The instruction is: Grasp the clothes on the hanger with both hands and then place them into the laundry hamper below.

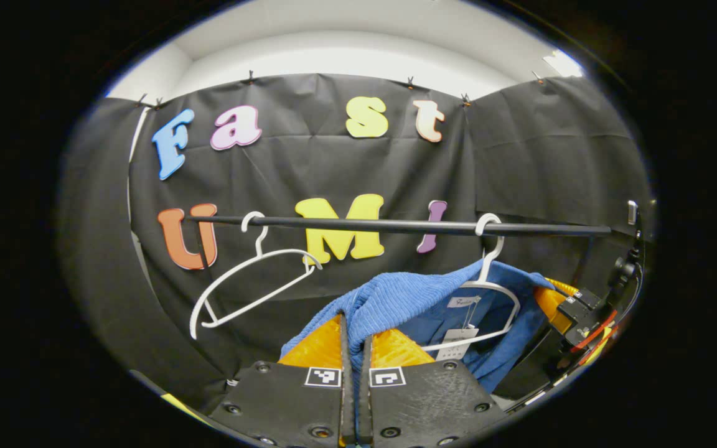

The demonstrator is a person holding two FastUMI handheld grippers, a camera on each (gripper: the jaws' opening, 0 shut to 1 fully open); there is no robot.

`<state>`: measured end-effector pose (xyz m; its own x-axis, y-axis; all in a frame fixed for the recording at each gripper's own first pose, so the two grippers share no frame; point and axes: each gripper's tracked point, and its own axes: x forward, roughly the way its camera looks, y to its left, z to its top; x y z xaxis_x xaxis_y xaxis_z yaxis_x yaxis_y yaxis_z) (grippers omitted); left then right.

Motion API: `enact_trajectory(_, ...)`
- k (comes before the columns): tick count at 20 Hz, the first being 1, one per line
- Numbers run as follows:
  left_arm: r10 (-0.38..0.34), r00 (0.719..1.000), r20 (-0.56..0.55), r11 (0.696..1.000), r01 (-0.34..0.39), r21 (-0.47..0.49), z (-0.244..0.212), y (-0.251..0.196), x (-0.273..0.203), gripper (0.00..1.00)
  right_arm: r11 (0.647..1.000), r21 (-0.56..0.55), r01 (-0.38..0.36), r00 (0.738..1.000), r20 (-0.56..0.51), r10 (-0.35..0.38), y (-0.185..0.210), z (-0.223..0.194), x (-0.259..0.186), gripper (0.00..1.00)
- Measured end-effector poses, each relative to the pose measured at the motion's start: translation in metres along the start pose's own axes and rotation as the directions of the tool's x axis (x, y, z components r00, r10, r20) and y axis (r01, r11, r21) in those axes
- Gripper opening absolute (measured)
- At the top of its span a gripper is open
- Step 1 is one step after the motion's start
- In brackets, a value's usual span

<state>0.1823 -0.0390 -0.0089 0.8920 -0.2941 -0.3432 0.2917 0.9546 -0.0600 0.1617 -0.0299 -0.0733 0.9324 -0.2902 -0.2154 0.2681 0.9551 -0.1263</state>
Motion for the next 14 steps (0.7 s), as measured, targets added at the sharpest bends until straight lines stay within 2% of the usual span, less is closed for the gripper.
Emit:
enact_trajectory(2, -0.025, 1.000, -0.003, 0.999, 0.025, 0.043, 0.013, 0.000, -0.003, 0.03, 1.000, -0.011, 0.001, 1.000, -0.003, -0.001, 0.002, -0.003, -0.001, 0.05)
enact_trajectory(4, -0.078, 0.997, -0.020, 0.996, 0.079, 0.041, 0.015, -0.005, -0.004, 0.07, 0.998, -0.053, 0.031, 0.999, 0.015, -0.030, -0.004, -0.002, -0.002, 0.05)
enact_trajectory(5, -0.115, 0.993, -0.037, 0.993, 0.116, 0.026, 0.015, -0.009, -0.005, 0.07, 0.996, -0.069, 0.048, 0.999, 0.027, -0.046, -0.007, -0.001, -0.002, 0.05)
enact_trajectory(6, -0.141, 0.988, -0.066, 0.990, 0.142, 0.019, 0.015, -0.012, -0.005, 0.02, 0.997, -0.065, 0.049, 0.999, 0.028, -0.047, -0.009, 0.000, -0.002, 0.05)
enact_trajectory(7, -0.145, 0.985, -0.090, 0.988, 0.149, 0.036, 0.013, -0.011, -0.006, 0.03, 0.998, -0.051, 0.041, 0.999, 0.023, -0.039, -0.006, 0.000, -0.002, 0.05)
enact_trajectory(8, -0.122, 0.985, -0.122, 0.988, 0.132, 0.078, 0.012, -0.004, -0.006, 0.00, 0.998, -0.048, 0.032, 0.999, 0.020, -0.031, -0.003, -0.001, -0.002, 0.05)
enact_trajectory(10, -0.087, 0.984, -0.158, 0.978, 0.115, 0.176, 0.012, 0.001, -0.002, 0.02, 0.994, -0.093, 0.054, 0.998, 0.042, -0.051, -0.004, 0.001, -0.004, 0.05)
enact_trajectory(13, -0.061, 0.978, -0.201, 0.938, 0.125, 0.322, 0.004, 0.003, 0.000, 0.03, 0.993, -0.104, 0.062, 0.997, 0.045, -0.057, -0.007, 0.001, -0.003, 0.05)
enact_trajectory(14, -0.058, 0.974, -0.220, 0.921, 0.137, 0.365, 0.003, 0.003, -0.001, 0.00, 0.992, -0.108, 0.063, 0.997, 0.046, -0.058, -0.008, 0.002, -0.002, 0.05)
